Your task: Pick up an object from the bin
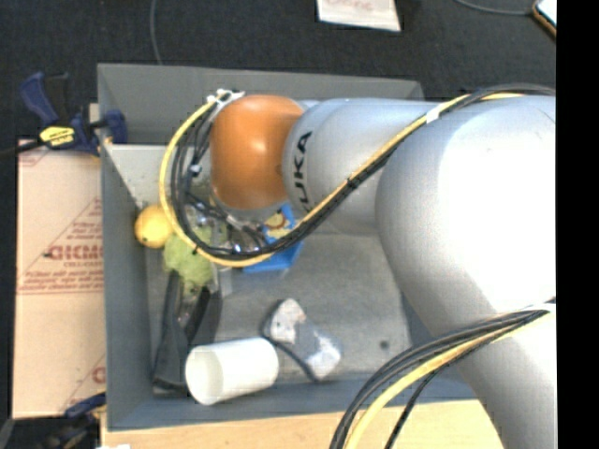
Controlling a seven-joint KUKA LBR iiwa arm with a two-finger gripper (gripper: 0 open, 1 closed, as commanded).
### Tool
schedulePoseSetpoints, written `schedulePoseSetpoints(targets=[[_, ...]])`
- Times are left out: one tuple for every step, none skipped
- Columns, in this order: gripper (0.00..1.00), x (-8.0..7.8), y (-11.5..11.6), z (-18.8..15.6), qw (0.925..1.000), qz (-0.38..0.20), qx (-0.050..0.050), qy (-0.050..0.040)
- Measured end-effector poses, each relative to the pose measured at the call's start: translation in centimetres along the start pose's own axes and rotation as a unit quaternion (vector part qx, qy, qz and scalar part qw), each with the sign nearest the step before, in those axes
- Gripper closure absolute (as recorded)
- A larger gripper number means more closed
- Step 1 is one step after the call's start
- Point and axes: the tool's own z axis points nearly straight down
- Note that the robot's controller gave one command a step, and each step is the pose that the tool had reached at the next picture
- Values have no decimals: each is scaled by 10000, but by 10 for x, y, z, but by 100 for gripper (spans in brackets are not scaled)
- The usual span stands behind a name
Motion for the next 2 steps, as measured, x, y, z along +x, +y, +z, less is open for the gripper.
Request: schedulePoseSetpoints(targets=[[0,4,-7,4,9988,489,5,36],[100,-4,-9,6,9981,-612,7,-68]])
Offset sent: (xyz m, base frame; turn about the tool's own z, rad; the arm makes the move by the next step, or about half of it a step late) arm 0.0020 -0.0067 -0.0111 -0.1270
